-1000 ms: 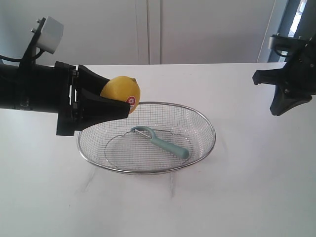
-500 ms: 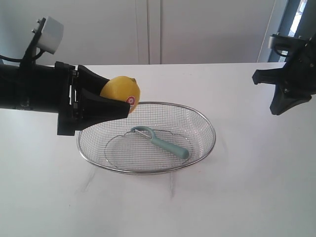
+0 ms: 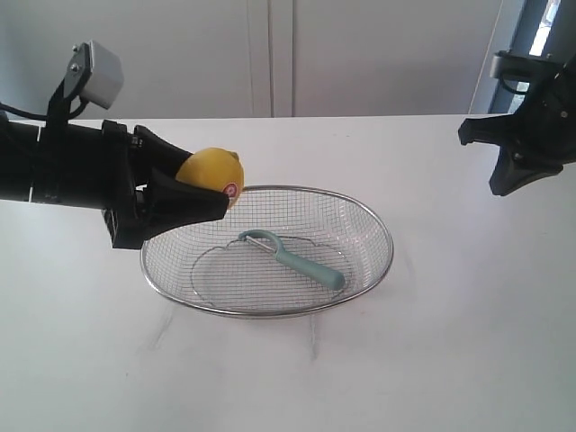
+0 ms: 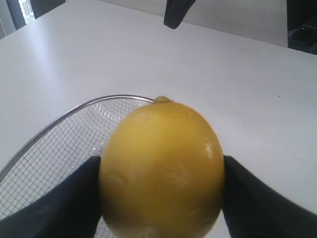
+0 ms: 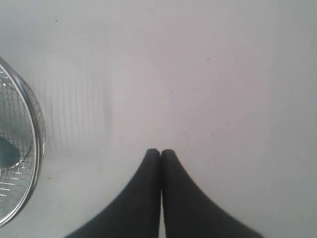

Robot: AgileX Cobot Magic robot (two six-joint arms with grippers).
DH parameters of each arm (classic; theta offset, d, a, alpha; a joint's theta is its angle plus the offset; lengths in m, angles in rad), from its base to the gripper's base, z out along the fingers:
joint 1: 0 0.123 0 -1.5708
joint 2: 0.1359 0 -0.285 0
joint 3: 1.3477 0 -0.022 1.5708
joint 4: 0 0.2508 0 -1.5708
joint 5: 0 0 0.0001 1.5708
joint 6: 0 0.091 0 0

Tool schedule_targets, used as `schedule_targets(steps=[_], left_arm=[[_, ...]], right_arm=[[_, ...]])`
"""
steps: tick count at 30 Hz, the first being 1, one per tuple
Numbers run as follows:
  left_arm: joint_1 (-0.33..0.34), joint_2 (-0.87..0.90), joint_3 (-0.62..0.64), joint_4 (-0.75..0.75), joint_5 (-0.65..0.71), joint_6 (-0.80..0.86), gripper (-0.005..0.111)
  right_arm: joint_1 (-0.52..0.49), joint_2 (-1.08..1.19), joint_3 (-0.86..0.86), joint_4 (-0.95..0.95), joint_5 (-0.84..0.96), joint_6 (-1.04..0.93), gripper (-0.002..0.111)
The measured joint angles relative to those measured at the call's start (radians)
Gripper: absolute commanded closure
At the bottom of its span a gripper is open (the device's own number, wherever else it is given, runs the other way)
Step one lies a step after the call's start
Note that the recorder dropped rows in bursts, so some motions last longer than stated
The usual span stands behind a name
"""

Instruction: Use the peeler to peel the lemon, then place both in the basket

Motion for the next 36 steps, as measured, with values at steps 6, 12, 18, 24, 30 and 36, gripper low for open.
schedule_targets(steps=[6,12,18,24,30,36], left_arm=[[0.0,0.0,-0.011,0.004,-0.009,-0.03,0.107],[0.0,0.0,-0.065,0.042,-0.021,-0.104,0.107],[0.0,0.0,-0.103,0.23,-0.084,-0.283,0.107],[0.0,0.0,-0.135,0.375,-0.114,-0.446,0.107],[0.0,0.0,-0.202,0.555,-0.127,-0.687,0.107],[0.0,0.0,-0.278,0.693,-0.108,-0.887,0.107]], right_arm=[[0.0,0.0,0.0,-0.001,-0.006,0.0,0.108],[0.0,0.0,0.0,-0.001,-0.008,0.0,0.108],[0.0,0.0,0.0,-0.001,-0.01,0.0,0.108],[0.0,0.0,0.0,-0.001,-0.012,0.0,0.108],[0.0,0.0,0.0,-0.001,-0.012,0.0,0.108],[0.0,0.0,0.0,-0.002,-0.012,0.0,0.108]])
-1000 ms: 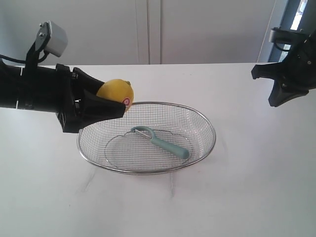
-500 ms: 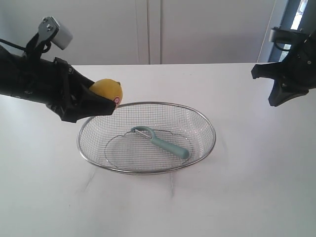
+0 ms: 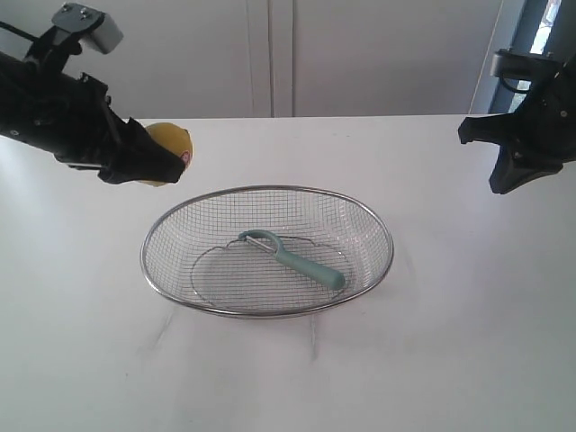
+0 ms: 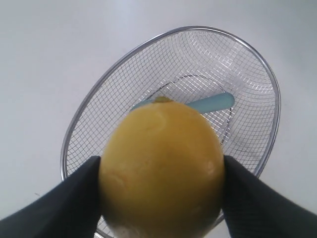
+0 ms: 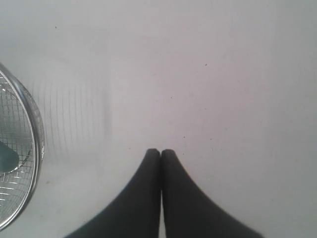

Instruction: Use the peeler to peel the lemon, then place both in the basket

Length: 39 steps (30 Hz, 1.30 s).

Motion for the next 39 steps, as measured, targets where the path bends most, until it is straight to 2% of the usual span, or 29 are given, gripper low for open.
schedule_targets(steps=[16,24,28,36,39], left_arm=[[-0.004,0.0,-0.148,0.233,0.123,-0.292,0.107],[-0.116,0.047,-0.232,0.45,0.18,-0.454,0.107],[-0.167,0.109,-0.282,0.505,0.208,-0.515,0.107],[-0.201,0.275,-0.414,0.533,0.326,-0.563,0.107],[-0.201,0.294,-0.421,0.537,0.332,-0.563,0.107]], right_arm=[[0.0,0.0,0.0,0.0,0.0,0.0,0.108],[0.0,0.0,0.0,0.0,0.0,0.0,0.108],[0.0,0.0,0.0,0.0,0.0,0.0,0.108],[0.0,0.0,0.0,0.0,0.0,0.0,0.108],[0.0,0.0,0.0,0.0,0.0,0.0,0.108]])
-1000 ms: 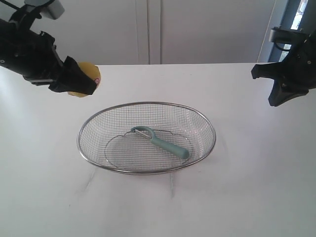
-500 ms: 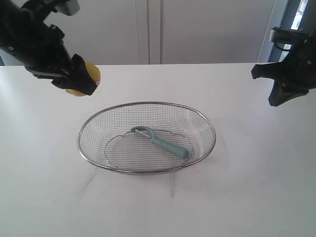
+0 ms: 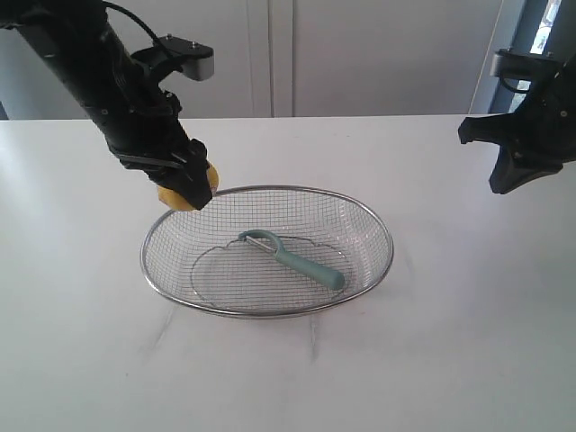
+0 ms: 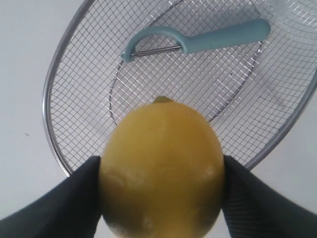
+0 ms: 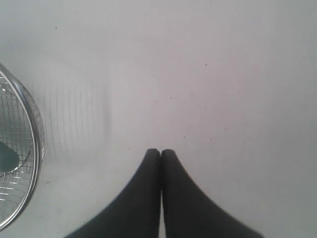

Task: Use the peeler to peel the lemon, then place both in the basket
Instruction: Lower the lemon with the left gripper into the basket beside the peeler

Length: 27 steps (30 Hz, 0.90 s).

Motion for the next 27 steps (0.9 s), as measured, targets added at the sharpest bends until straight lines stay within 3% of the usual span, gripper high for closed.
schedule_targets(steps=[14,20,27], left_arm=[[-0.005,0.14,0.0,-0.005,0.008,-0.002,0.107],[-0.072,0.162,0.0,-0.008,-0.034,0.032,0.107],[-0.123,0.162,0.0,0.016,-0.071,0.197,0.107]], right_arm=[[0.0,0.0,0.0,0.0,0.0,0.0,0.108],[0.0,0.0,0.0,0.0,0.0,0.0,0.108],[0.0,0.0,0.0,0.0,0.0,0.0,0.108]])
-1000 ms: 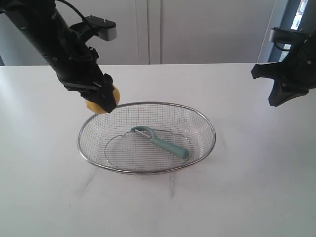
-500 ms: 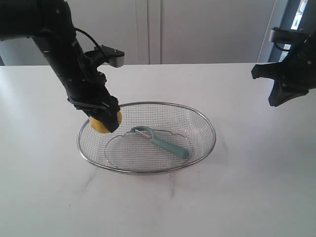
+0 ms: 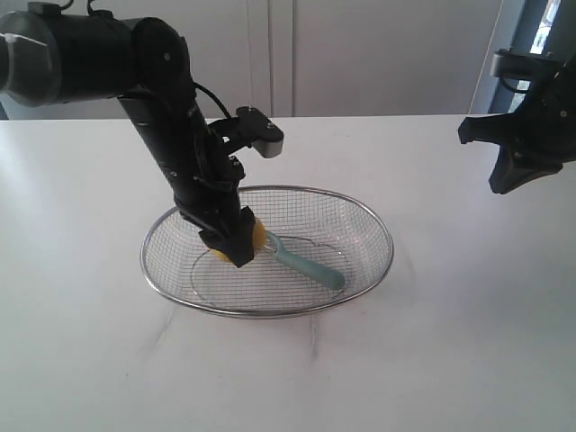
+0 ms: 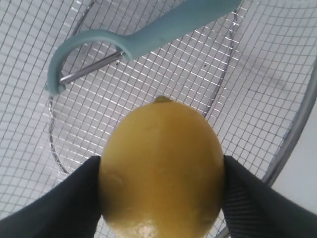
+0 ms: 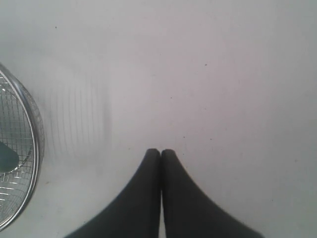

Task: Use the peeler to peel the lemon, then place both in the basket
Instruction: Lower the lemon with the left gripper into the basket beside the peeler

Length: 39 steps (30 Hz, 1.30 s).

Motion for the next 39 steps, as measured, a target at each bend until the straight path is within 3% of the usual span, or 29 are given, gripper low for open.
schedule_targets(steps=[9,29,33,39], left_arm=[[-0.007,0.015,-0.002,0.008,-0.02,0.223,0.107],[-0.007,0.156,-0.004,0.068,-0.104,0.27,0.107],[-0.007,0.156,-0.004,0.074,-0.104,0.27,0.093],[-0.007,0.156,-0.004,0.074,-0.104,0.272,0.062]], right_arm=[[0.0,0.0,0.0,0.0,0.0,0.0,0.108],[0.0,0.0,0.0,0.0,0.0,0.0,0.108],[0.0,0.0,0.0,0.0,0.0,0.0,0.108],[0.0,0.0,0.0,0.0,0.0,0.0,0.108]])
